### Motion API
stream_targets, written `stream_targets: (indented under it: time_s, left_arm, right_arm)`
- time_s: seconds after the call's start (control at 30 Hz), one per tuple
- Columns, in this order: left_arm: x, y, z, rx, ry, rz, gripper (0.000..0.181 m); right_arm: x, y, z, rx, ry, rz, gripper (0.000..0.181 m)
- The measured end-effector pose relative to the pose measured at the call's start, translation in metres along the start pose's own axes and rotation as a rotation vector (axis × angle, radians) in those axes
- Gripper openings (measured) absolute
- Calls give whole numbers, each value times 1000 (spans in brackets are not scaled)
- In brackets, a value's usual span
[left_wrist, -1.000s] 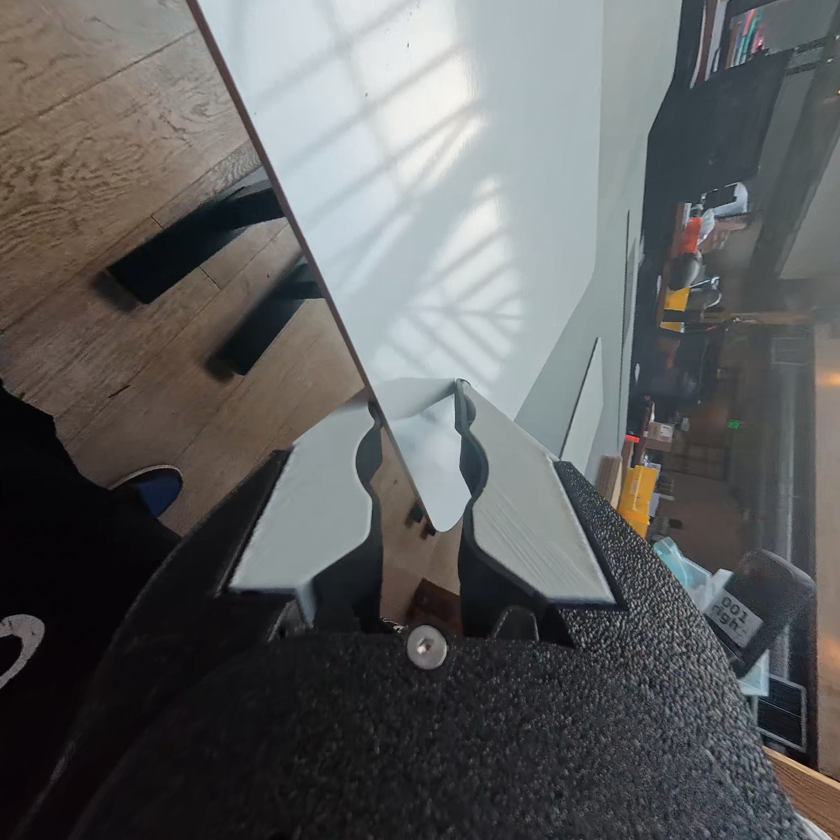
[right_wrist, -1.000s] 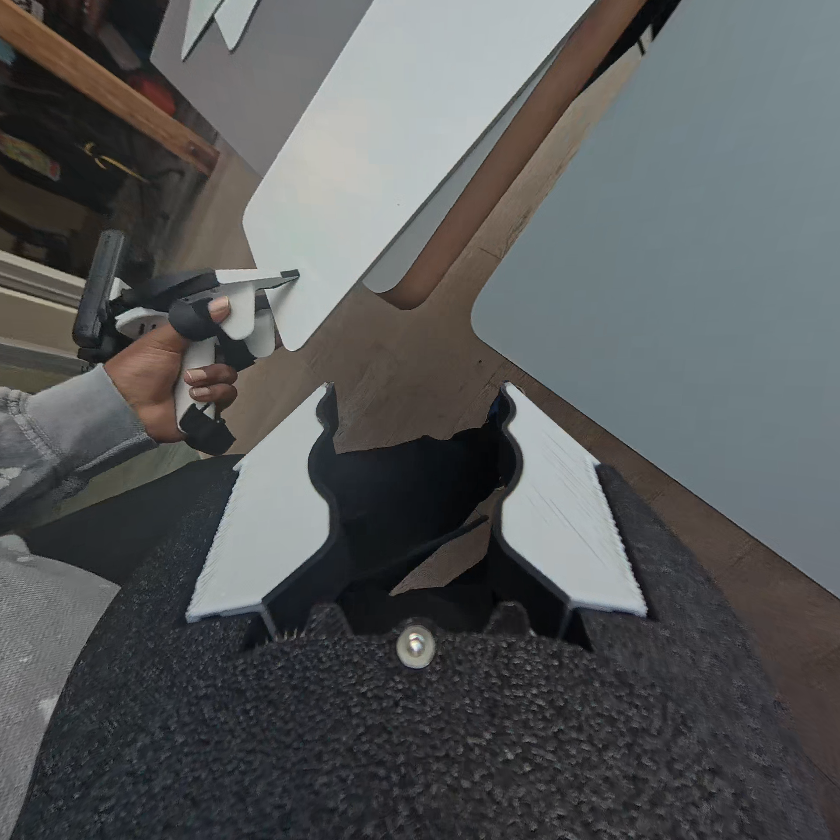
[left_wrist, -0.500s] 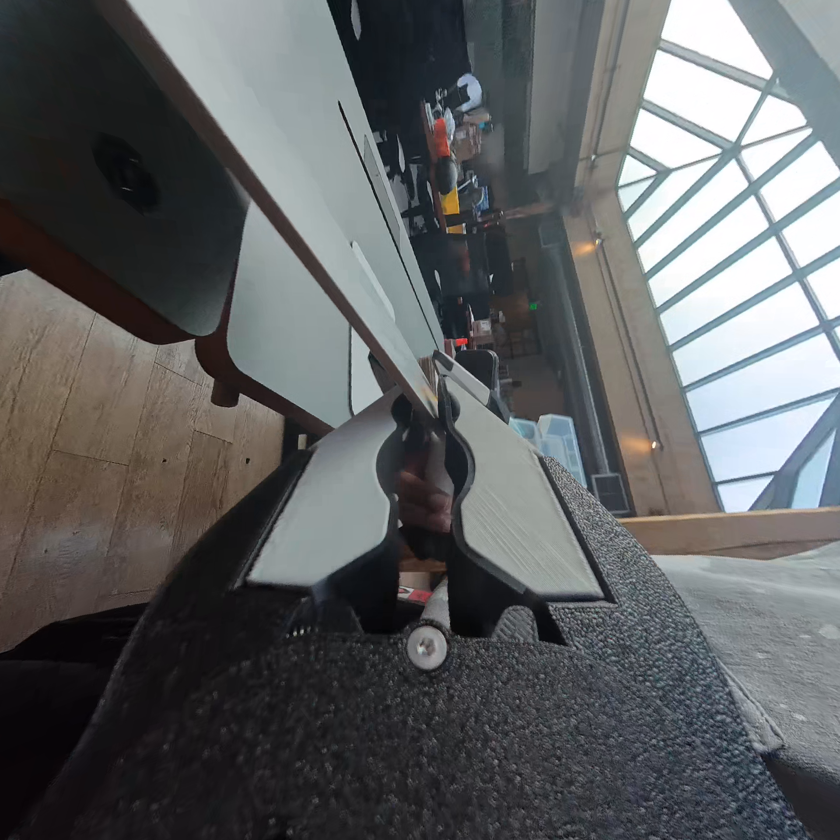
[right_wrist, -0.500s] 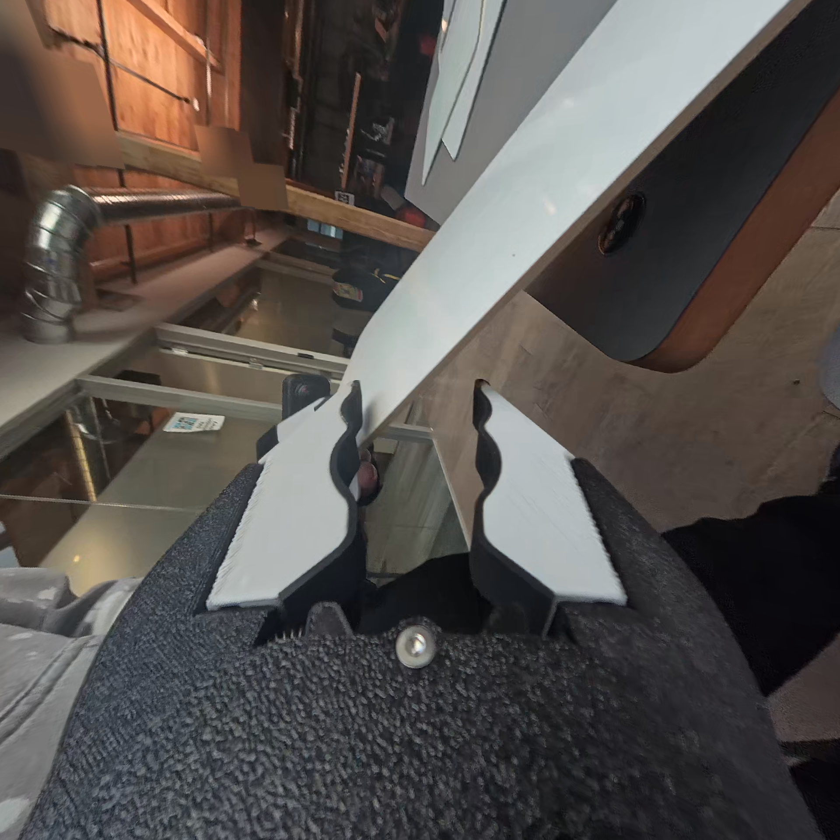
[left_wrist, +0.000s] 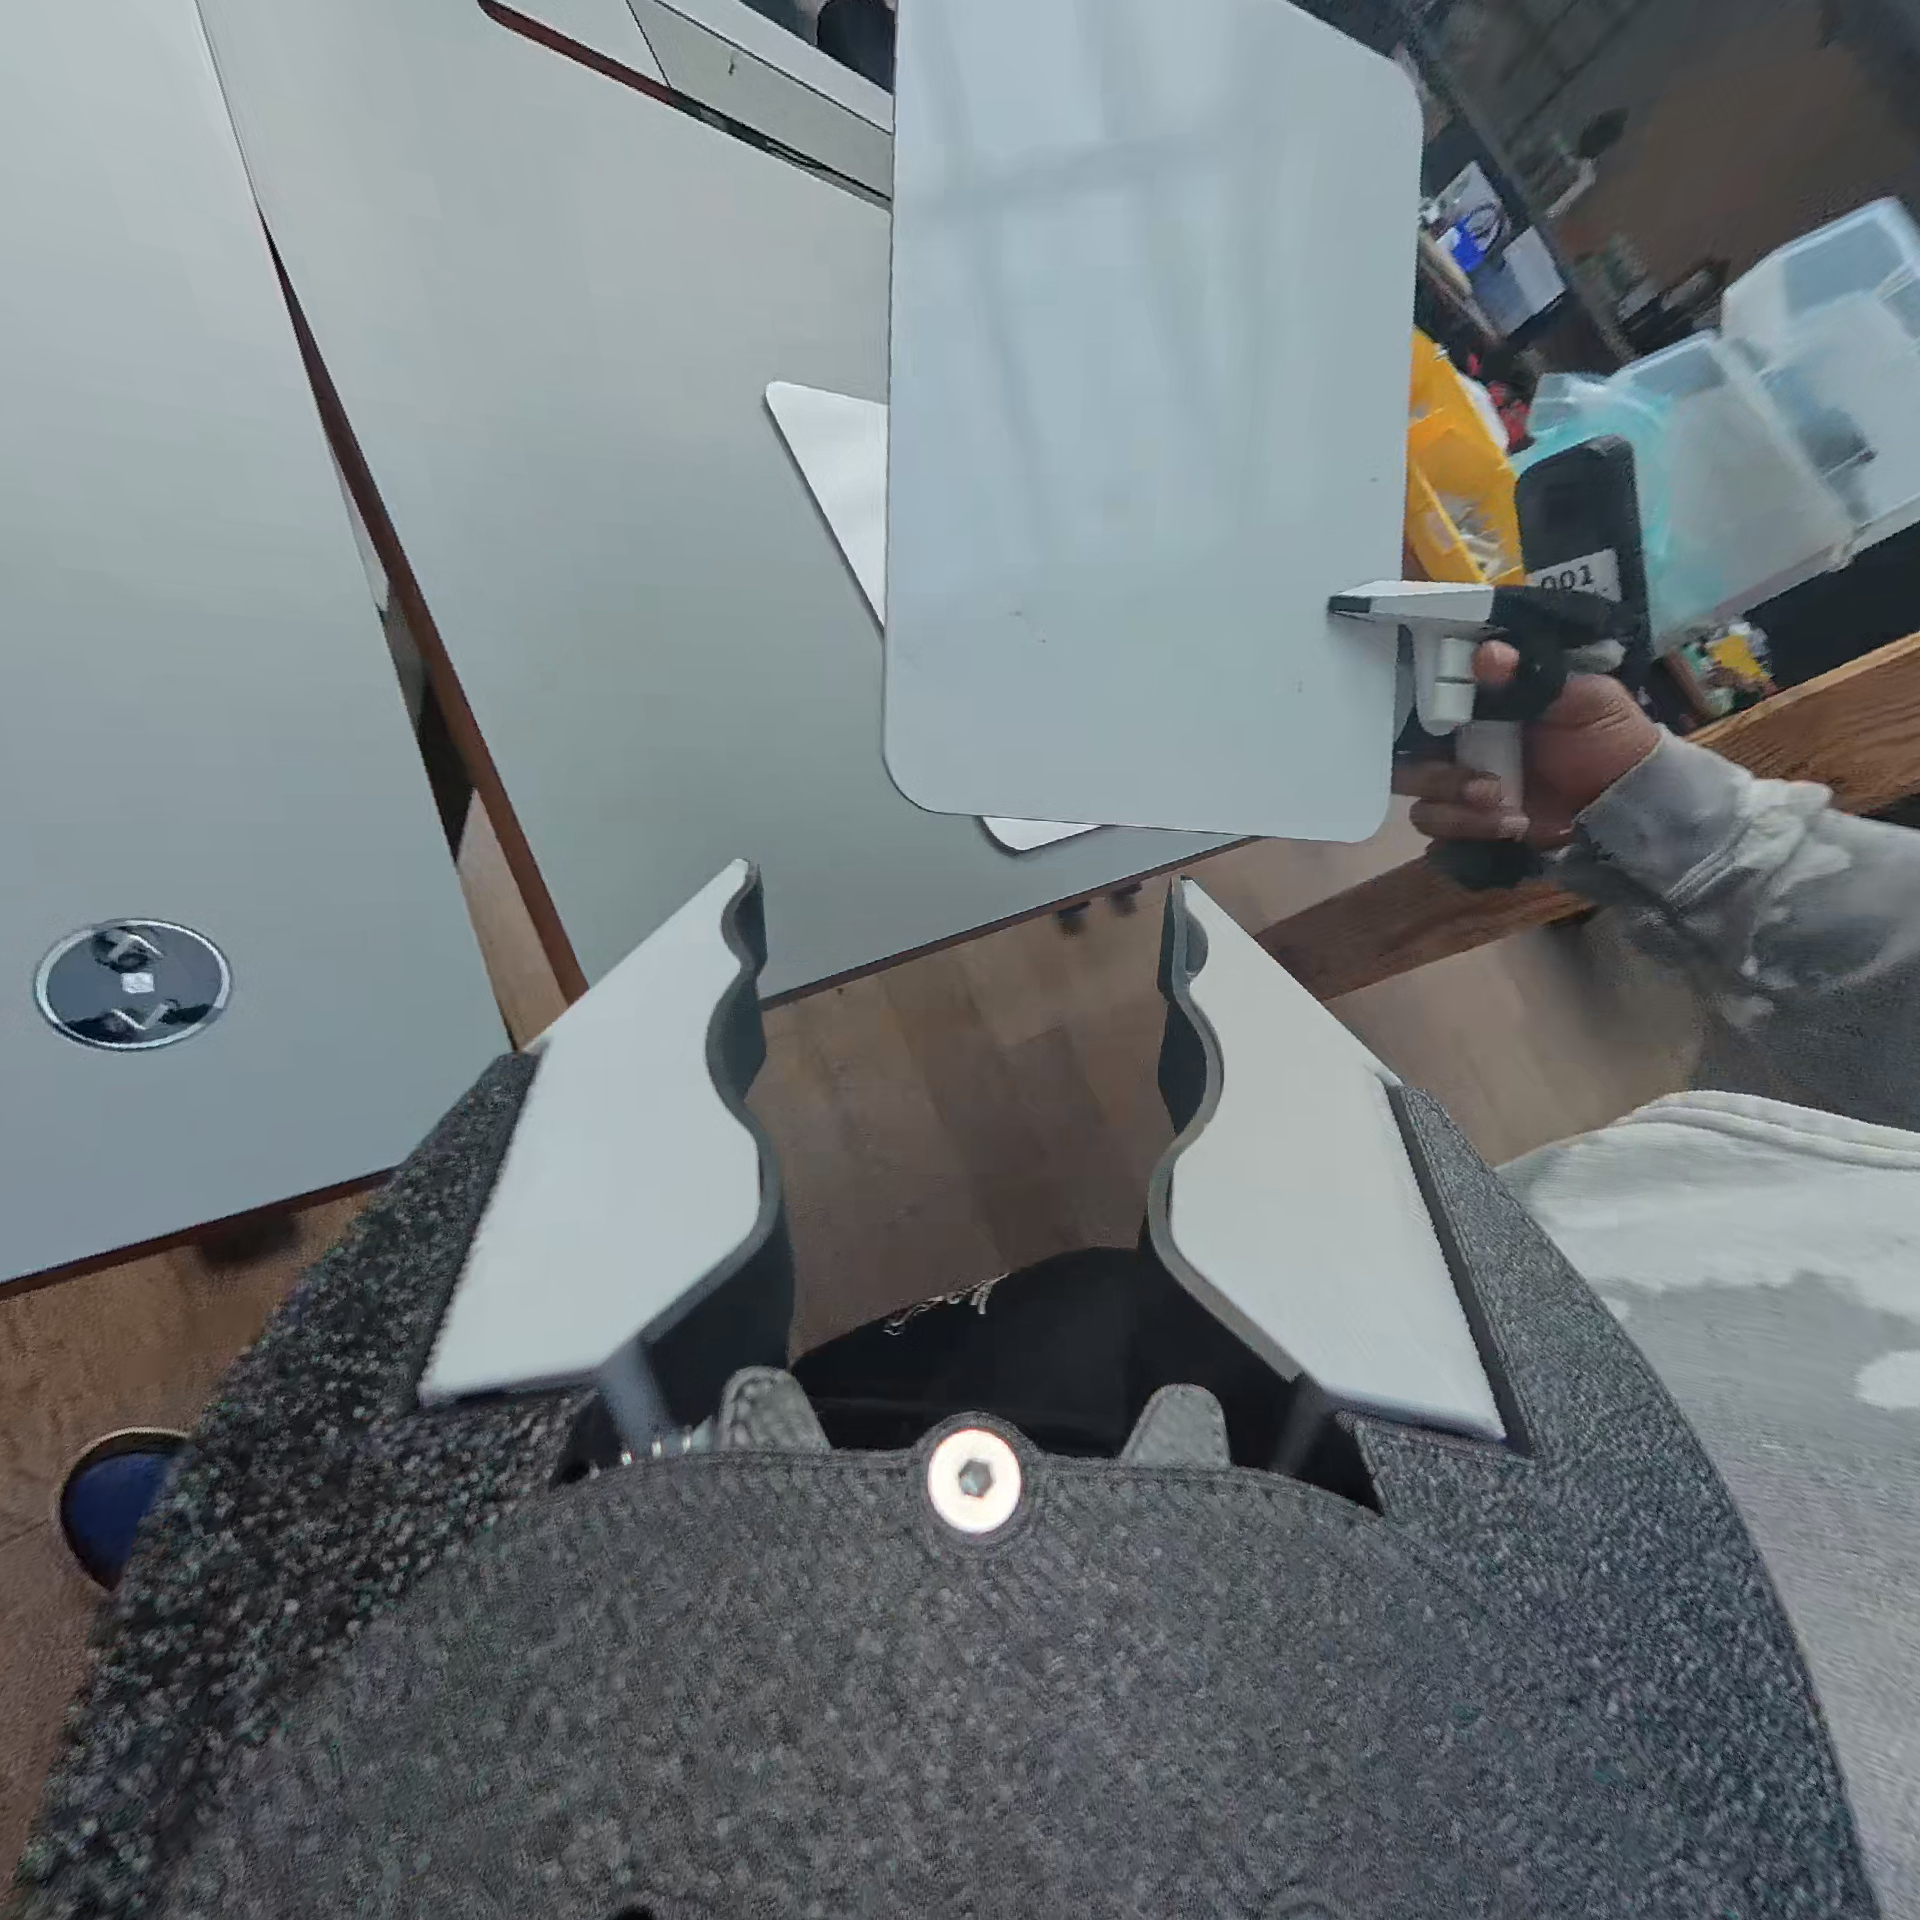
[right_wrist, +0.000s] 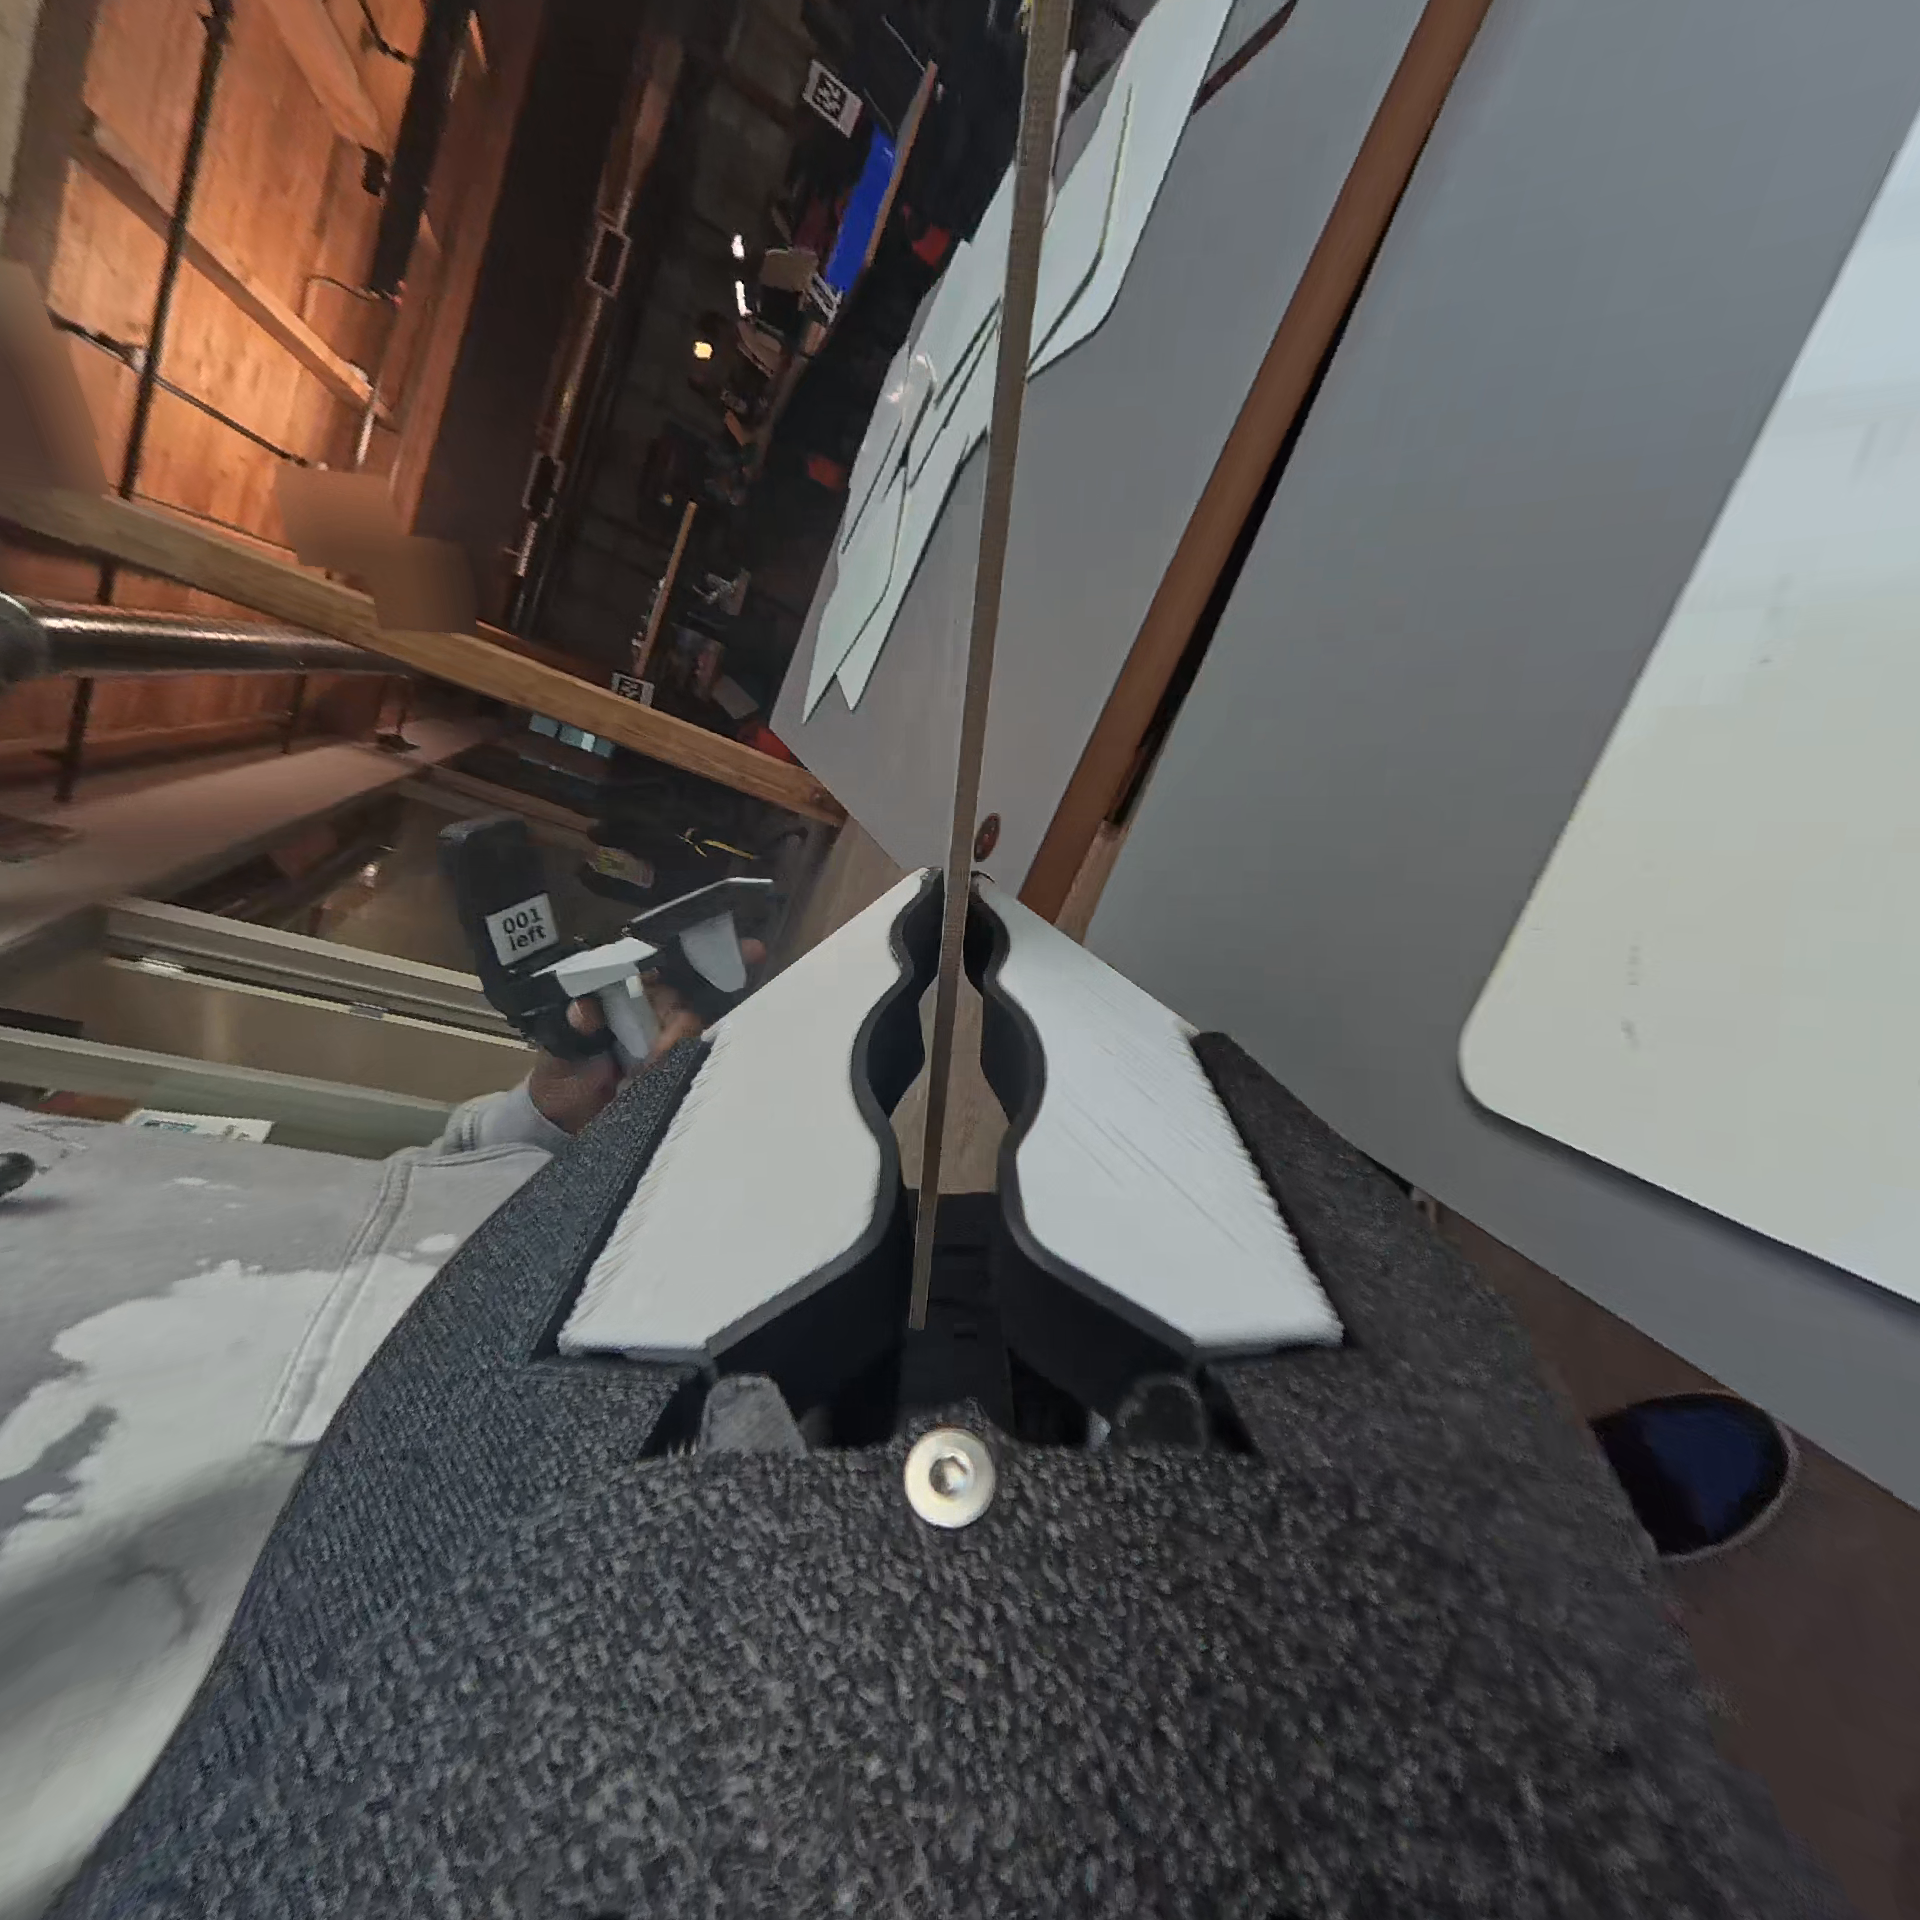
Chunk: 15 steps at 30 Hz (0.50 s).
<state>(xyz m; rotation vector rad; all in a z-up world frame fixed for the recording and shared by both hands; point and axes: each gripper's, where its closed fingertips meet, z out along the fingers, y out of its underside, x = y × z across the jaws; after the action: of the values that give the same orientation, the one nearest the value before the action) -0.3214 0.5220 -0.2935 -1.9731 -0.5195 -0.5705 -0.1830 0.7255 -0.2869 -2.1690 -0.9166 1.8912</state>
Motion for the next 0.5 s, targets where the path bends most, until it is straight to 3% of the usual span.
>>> stream_targets:
  time_s: [0.17, 0.37, 0.5]
  left_arm:
    - [-9, -27, 5, 17, -115, 150, 82]
    - [-19, -42, 1, 25, -209, 205, 82]
    - [-26, -45, -8, 16, -259, 217, 80]
  right_arm:
    - [79, -22, -49, -157, 106, -48, 2]
    - [145, -28, -62, -265, 183, 47, 2]
    - [172, -46, -67, -231, 223, 104, 4]
